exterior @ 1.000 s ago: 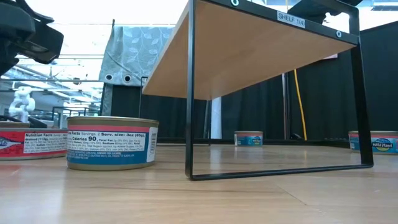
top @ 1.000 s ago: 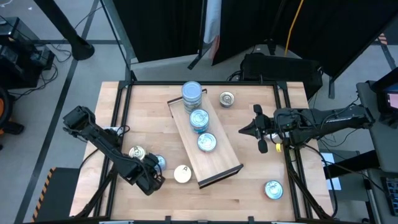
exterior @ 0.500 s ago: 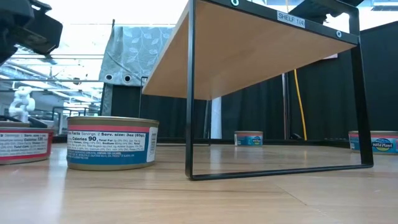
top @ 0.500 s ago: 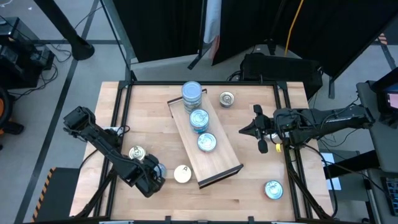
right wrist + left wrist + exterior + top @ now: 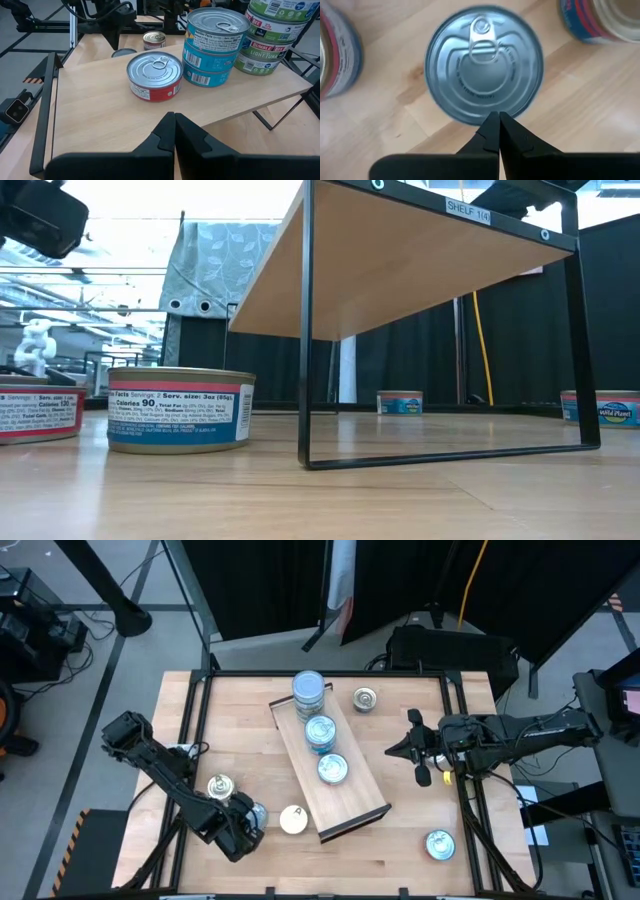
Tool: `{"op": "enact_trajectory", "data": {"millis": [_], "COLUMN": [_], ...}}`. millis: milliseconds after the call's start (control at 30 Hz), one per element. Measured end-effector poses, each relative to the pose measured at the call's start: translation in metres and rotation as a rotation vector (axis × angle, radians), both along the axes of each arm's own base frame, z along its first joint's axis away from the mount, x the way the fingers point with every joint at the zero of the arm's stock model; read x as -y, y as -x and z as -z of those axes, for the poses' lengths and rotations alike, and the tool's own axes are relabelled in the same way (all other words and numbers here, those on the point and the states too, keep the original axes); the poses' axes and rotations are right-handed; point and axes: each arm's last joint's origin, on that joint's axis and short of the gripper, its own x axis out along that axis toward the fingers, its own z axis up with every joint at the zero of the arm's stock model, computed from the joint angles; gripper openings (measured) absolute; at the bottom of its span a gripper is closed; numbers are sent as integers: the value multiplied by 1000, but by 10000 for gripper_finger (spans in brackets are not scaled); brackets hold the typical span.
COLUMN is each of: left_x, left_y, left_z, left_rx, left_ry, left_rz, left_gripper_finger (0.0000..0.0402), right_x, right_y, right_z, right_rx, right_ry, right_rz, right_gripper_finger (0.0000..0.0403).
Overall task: Stack canned seafood by type on shelf
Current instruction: Stack the left red tuna can on top of the other red tuna can on the shelf
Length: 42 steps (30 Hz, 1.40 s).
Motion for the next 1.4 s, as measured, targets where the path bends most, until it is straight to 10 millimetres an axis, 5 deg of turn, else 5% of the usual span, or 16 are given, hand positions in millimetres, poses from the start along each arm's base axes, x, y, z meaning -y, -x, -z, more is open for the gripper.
{"op": "enact_trajectory", "data": {"millis": [1400], "left_x": [16], "left_y": [26], "left_z": [25], "left_rx": [-33], "left_ry": [-30], "left_rz": [-82], "left_gripper_finger": [0], "right_x": [0], "right_y": [0], "right_z": [0], "right_rx": [-1], "right_ry": [0], "right_rz": [0], "right_gripper_finger": [0]}}
